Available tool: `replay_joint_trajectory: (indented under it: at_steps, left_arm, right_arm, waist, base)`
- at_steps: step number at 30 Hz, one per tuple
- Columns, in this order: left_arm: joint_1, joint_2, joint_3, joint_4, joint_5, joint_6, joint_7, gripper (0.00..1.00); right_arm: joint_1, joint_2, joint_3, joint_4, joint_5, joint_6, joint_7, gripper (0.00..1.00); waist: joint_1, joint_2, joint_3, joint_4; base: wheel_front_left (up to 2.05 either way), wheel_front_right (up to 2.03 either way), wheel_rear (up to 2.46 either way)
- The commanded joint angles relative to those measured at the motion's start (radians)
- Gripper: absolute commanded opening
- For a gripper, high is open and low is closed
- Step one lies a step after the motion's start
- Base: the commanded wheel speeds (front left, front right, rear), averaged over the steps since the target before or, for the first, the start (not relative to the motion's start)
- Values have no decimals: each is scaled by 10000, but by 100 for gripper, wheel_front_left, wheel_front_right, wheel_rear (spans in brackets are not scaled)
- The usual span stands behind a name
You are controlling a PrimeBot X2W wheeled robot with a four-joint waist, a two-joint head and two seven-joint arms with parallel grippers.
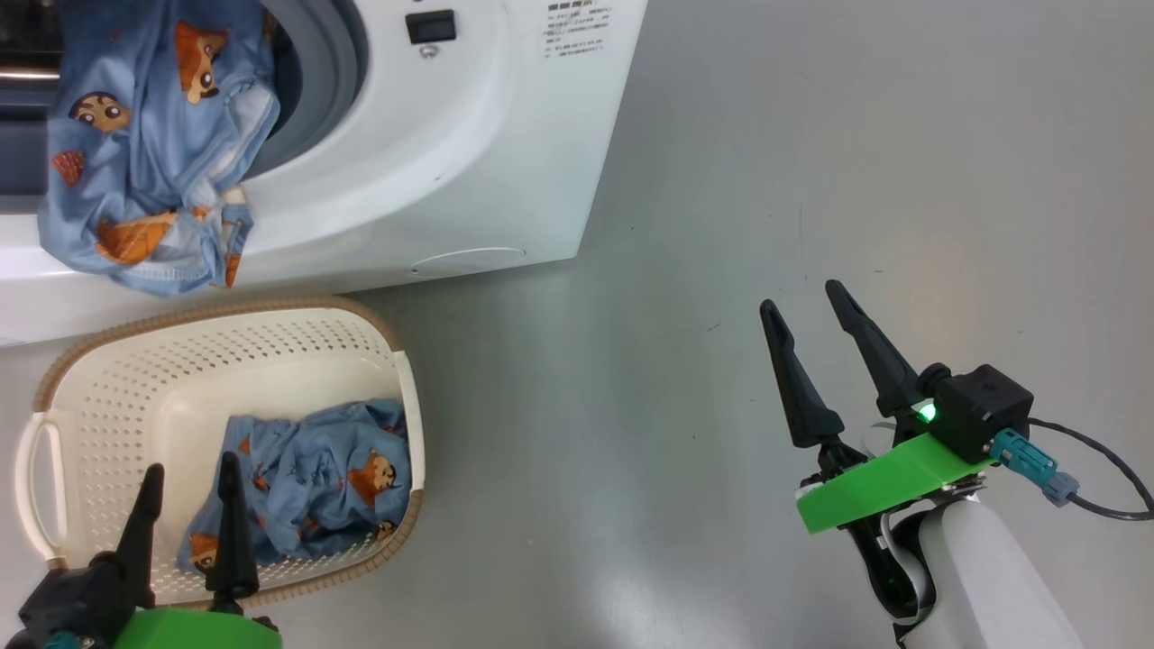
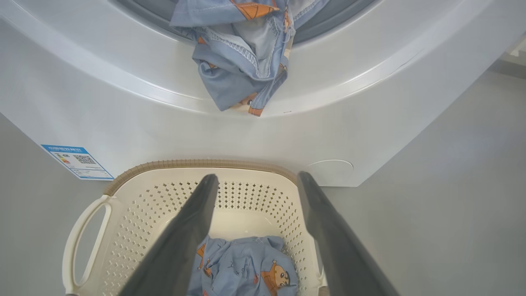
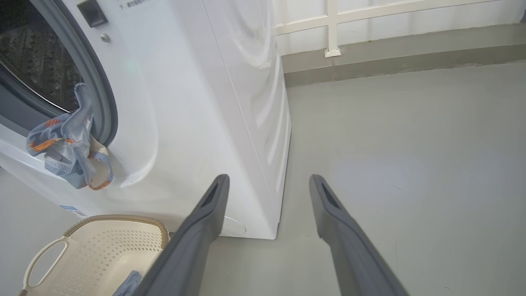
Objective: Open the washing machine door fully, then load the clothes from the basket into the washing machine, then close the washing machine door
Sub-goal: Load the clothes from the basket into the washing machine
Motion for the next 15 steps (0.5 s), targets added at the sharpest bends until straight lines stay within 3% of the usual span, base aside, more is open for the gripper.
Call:
replay_joint_trajectory:
  at_steps: [1,15]
  left_arm:
    - [126,67,305,-157,-76,13,-62,100]
    - [-575,65,548,-160,126,-198,-62,100]
  right_arm:
    - [140,12,215,-178,-55,16,-48,100]
    - [91,58,221,-156,-23,16,-48,100]
  waist:
    - [0,0,14,2]
    - [0,0,68,-129]
  base:
    - [0,0,0]
    - [0,0,0]
